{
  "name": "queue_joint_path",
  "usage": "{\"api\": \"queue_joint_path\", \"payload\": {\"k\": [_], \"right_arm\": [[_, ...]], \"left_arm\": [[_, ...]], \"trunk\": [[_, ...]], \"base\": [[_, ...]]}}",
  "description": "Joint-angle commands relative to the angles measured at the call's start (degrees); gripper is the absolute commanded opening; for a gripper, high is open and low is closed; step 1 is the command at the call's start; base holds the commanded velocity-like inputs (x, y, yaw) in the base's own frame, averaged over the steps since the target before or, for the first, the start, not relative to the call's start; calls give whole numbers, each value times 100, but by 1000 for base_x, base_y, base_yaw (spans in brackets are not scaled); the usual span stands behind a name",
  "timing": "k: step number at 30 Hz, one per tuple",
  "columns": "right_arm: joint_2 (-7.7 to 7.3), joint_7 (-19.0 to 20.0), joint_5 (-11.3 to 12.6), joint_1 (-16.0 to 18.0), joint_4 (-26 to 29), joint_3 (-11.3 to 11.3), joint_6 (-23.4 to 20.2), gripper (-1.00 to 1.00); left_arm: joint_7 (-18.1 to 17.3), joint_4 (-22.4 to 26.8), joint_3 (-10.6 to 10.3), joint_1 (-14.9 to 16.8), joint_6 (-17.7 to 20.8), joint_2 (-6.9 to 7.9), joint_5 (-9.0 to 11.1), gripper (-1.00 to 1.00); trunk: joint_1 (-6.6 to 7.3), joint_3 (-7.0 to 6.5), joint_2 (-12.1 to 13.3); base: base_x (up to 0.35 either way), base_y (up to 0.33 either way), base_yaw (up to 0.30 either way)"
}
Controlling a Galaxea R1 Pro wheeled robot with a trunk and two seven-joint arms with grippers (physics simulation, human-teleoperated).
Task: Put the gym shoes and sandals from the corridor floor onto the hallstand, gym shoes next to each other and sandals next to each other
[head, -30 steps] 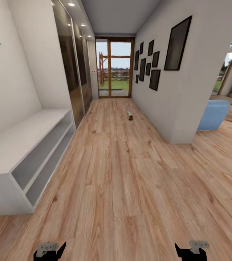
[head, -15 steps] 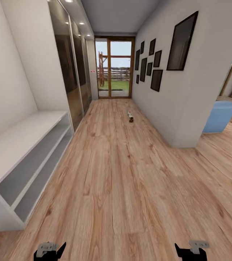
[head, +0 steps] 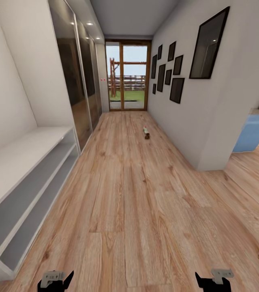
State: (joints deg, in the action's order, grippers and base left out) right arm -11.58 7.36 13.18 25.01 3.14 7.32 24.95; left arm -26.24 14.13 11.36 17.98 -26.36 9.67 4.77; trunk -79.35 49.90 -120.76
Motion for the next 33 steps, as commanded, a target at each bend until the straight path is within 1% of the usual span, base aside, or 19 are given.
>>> {"api": "queue_joint_path", "payload": {"k": [1, 33], "right_arm": [[-2, 29, 61, 4, -7, 41, 19, 100], [-2, 29, 61, 4, -7, 41, 19, 100]], "left_arm": [[-56, -7, 16, 4, 7, 0, 50, 100], [-56, -7, 16, 4, 4, 0, 50, 100]], "trunk": [[-3, 5, -2], [-3, 5, -2]], "base": [[338, 0, 0], [337, 0, 0]]}}
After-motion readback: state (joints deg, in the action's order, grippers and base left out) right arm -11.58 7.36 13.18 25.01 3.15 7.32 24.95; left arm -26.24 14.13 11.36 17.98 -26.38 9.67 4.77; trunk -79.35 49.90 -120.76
